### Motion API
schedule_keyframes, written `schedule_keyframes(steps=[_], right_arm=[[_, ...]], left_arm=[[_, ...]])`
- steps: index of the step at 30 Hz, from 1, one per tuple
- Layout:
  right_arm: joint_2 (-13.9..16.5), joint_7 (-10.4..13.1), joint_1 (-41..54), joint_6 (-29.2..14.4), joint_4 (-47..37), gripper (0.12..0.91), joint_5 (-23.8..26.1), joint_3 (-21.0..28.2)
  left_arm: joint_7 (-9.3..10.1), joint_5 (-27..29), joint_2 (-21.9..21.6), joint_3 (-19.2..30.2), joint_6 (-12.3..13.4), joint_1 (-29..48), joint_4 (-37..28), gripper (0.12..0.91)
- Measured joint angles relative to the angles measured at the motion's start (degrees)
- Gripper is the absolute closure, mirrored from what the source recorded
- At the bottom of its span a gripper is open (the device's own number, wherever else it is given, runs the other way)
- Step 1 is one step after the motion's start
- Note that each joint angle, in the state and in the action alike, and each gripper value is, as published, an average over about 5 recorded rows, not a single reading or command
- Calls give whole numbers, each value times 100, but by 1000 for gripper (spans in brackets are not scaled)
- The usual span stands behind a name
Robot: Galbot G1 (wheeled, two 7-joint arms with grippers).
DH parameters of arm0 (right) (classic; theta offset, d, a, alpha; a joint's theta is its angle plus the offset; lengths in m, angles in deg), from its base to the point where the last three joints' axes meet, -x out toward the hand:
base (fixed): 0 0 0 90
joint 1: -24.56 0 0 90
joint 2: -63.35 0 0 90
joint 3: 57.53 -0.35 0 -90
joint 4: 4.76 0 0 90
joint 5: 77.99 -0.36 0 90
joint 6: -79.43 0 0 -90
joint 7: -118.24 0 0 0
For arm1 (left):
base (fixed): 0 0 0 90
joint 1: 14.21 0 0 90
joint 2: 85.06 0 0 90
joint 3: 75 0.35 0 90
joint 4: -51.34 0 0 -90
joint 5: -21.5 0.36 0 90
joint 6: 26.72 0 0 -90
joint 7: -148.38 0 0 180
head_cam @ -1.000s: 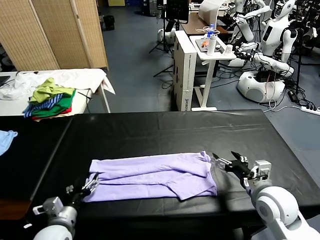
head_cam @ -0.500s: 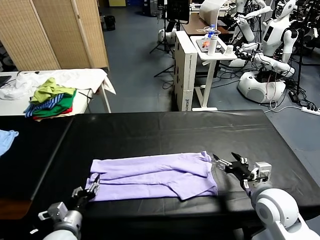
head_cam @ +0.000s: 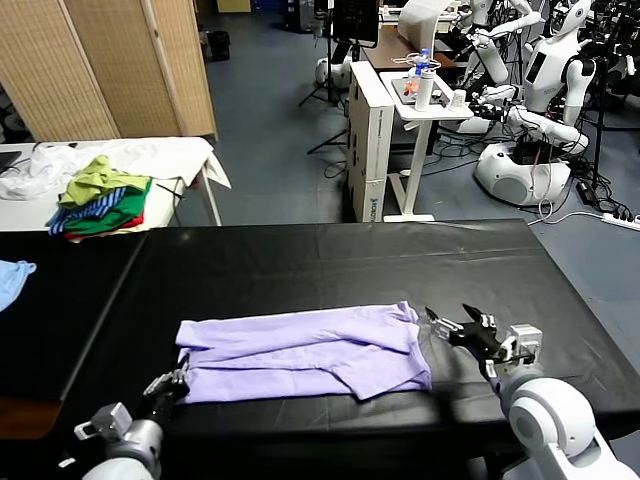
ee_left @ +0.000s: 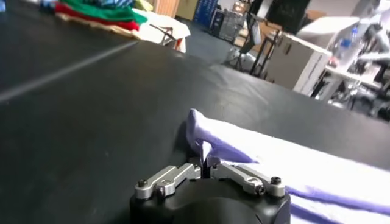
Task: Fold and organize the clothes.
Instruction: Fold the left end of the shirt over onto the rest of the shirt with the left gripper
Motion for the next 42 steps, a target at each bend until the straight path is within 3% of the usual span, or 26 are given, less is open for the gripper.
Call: schedule_keyframes(steps=[11,19,29,42], right_arm=[[-73,-6,-132,-21,-6,118,64,-82],[-137,-13,-161,-26,-84,118,175,-58],[-205,-42,-177,-47,-167,118,336,-9],[-302,-47,-245,-48,-189,118,486,31]], left_arm=[[398,-17,906,1225,-434,95,1145,851],[601,-161,1292,2101,-598,235,1436,851],[838,-464,1380,2981,-804,309,1622,851],[875,-580,1430,3589,-850,587,1504,851]])
